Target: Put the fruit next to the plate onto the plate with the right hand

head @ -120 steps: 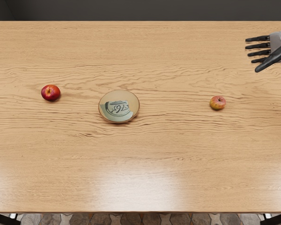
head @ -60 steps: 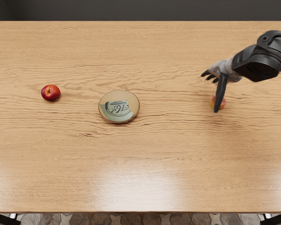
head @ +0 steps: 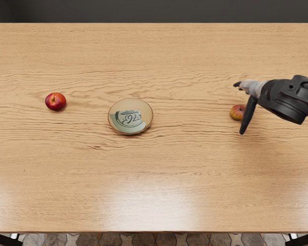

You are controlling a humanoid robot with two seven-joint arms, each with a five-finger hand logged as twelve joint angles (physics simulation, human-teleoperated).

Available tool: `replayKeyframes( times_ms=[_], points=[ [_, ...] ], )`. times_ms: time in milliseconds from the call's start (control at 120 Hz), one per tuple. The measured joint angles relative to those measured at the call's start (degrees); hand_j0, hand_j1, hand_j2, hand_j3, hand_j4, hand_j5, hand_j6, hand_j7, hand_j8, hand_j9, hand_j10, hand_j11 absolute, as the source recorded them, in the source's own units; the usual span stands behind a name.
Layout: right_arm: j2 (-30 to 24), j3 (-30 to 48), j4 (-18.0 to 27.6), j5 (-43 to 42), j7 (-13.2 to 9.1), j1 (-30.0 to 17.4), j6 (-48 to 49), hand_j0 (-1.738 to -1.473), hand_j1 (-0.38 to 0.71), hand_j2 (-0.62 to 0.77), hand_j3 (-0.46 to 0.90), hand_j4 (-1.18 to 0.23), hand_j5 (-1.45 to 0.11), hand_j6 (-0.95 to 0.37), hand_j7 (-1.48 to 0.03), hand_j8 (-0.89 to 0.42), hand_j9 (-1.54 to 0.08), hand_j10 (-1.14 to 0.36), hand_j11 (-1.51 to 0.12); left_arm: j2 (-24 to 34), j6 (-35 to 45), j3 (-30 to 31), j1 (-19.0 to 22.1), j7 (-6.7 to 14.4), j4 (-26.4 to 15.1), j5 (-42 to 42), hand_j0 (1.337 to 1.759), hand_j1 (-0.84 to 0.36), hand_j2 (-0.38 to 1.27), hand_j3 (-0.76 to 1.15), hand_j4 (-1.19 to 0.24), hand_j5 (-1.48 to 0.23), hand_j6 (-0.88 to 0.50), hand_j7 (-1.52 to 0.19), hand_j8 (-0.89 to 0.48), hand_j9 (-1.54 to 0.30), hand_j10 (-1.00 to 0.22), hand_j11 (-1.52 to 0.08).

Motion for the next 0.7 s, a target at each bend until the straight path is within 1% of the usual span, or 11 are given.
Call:
replayKeyframes(
  times_ms=[125, 217, 425, 700],
  points=[
    [-1.5, -0.2, 1.6, -0.1, 0.0, -0.3, -2.0, -1.658, -0.26, -0.01, 0.00, -0.08, -0.10, -0.08, -0.10, -0.08, -0.10, -0.08, -0.10, 0.0, 0.0, 0.0, 0.0, 0.0, 0.0, 0.0, 1.658, 0.34, 0.00, 0.00, -0.01, -0.01, -0.01, -0.01, -0.01, -0.01, -0.01, -0.01],
    [-1.0, -0.1, 1.8, -0.3, 0.0, -1.0, -7.1, -1.658, -0.22, -0.02, 0.00, -0.11, -0.15, -0.12, -0.15, -0.11, -0.15, -0.11, -0.15, 0.0, 0.0, 0.0, 0.0, 0.0, 0.0, 0.0, 1.658, 0.34, 0.00, 0.00, -0.01, -0.01, -0.01, -0.01, -0.01, -0.01, -0.01, -0.01],
    [2.2, -0.1, 0.3, -1.4, 0.0, -2.9, -14.0, -1.658, -0.16, -0.03, 0.00, -0.16, -0.20, -0.16, -0.20, -0.16, -0.20, -0.16, -0.20, 0.0, 0.0, 0.0, 0.0, 0.0, 0.0, 0.0, 1.658, 0.34, 0.00, 0.00, -0.01, -0.01, -0.01, -0.01, -0.01, -0.01, -0.01, -0.01],
    [2.8, -0.2, -2.0, -2.8, 0.0, -5.6, -15.9, -1.658, -0.09, -0.04, 0.00, -0.22, -0.28, -0.22, -0.28, -0.22, -0.28, -0.22, -0.28, 0.0, 0.0, 0.0, 0.0, 0.0, 0.0, 0.0, 1.658, 0.34, 0.00, 0.00, -0.01, -0.01, -0.01, -0.01, -0.01, -0.01, -0.01, -0.01]
  ],
)
